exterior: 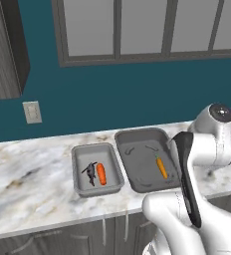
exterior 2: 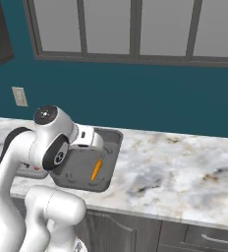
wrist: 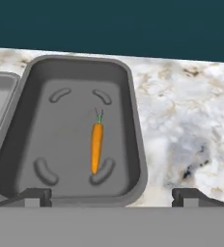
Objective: Place one carrot and one fish in each tupperware on the nearby counter, to pack two identical lunches.
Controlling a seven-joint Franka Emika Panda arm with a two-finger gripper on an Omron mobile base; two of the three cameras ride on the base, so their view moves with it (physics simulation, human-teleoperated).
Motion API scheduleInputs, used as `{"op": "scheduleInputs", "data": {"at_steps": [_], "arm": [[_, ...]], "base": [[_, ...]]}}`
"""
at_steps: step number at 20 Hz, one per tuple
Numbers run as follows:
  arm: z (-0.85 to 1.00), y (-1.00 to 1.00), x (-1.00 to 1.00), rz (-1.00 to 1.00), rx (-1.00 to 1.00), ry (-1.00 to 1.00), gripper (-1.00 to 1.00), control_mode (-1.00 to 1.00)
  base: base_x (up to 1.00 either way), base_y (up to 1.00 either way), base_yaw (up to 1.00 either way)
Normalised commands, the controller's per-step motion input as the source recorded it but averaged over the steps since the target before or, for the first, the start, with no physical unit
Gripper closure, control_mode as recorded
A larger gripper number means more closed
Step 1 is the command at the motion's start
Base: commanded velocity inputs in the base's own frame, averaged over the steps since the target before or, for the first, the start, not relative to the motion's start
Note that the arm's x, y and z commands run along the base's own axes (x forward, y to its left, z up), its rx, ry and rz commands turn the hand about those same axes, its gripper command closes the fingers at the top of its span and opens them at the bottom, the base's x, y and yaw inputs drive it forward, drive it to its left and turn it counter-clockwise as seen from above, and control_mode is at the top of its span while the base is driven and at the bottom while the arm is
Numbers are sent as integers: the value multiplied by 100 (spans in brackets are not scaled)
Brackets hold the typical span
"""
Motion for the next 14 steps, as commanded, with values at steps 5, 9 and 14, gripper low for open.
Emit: {"op": "scheduleInputs", "data": {"at_steps": [5, 9, 14], "arm": [[29, 0, -69, 11, -2, -7, -100, -100], [-3, 0, -88, 13, -6, -17, -100, -100], [-9, 1, -39, 6, -3, -5, -100, 100]], "base": [[0, 0, 0], [0, 0, 0], [-50, 7, 7]]}}
